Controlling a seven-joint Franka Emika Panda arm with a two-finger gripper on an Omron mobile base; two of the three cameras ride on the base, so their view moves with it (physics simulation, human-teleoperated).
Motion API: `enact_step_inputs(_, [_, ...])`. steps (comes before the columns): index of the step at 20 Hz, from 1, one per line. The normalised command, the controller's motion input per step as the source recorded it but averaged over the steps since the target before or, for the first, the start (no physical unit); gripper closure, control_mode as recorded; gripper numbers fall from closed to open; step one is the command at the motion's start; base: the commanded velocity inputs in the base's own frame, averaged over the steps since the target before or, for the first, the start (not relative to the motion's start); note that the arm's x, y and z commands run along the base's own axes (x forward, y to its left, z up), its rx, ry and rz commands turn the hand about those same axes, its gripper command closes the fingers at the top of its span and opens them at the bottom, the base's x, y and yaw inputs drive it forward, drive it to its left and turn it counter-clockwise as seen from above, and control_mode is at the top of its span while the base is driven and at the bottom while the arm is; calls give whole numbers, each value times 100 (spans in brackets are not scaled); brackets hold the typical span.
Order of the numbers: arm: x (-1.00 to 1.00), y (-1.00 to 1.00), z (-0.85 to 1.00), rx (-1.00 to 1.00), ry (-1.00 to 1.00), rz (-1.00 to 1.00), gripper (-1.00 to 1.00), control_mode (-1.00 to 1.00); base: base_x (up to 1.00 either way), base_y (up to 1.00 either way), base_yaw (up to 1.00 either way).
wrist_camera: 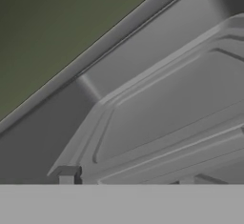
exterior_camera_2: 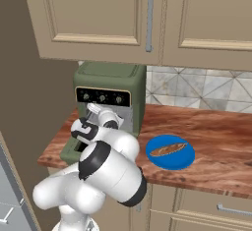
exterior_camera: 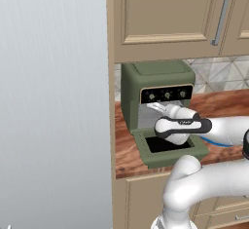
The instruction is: Pull the toaster oven rack outwards. Pick up the baguette from the plate and place it on the toaster oven rack. Close the toaster oven door fully and set the temperature to the lowest setting.
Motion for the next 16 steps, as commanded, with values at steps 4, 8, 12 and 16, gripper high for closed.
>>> enact_step_inputs(4, [-5,0,0,0,0,0,100,-100,0,0,0])
enact_step_inputs(8, [-36,-3,0,0,0,0,100,-100,0,0,0])
enact_step_inputs(12, [-51,-15,0,0,0,0,100,-100,0,0,0])
enact_step_inputs(16, [-55,-25,0,0,0,-2,100,-100,0,0,0])
